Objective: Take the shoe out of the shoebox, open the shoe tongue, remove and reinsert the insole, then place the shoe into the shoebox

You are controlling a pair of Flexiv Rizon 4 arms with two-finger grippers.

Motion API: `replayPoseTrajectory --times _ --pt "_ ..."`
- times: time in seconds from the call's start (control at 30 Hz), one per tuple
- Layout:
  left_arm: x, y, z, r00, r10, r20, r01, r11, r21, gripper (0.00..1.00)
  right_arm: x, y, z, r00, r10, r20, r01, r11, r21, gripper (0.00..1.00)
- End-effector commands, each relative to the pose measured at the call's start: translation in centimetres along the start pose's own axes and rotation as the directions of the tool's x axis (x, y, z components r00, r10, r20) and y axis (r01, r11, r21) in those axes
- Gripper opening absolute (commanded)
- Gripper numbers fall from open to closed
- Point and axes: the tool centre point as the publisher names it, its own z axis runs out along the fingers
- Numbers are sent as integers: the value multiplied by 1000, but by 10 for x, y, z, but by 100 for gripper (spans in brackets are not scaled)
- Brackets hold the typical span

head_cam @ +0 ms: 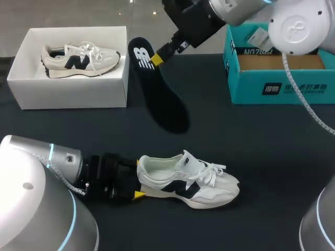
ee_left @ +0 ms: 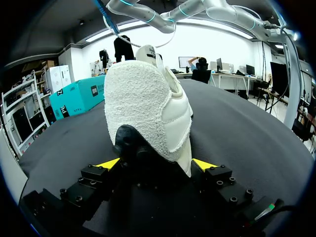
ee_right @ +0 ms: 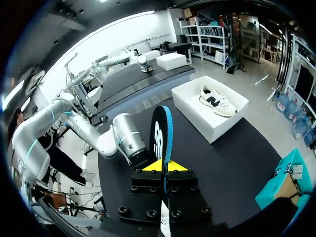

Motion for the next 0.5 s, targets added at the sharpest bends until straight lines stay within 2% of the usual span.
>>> replayPoseTrajectory --times 0.03,0.23,0.5 --pt "1 1 2 1000 0 0 0 1000 -4 0 4 -7 -7 999 35 -1 -35 999 -24 0" --pt "1 1 2 1000 0 0 0 1000 -4 0 9 -8 -16 994 101 -29 -102 994 -27 0" --pt "1 1 2 1000 0 0 0 1000 -4 0 18 -13 -44 988 142 -54 -147 985 -92 0"
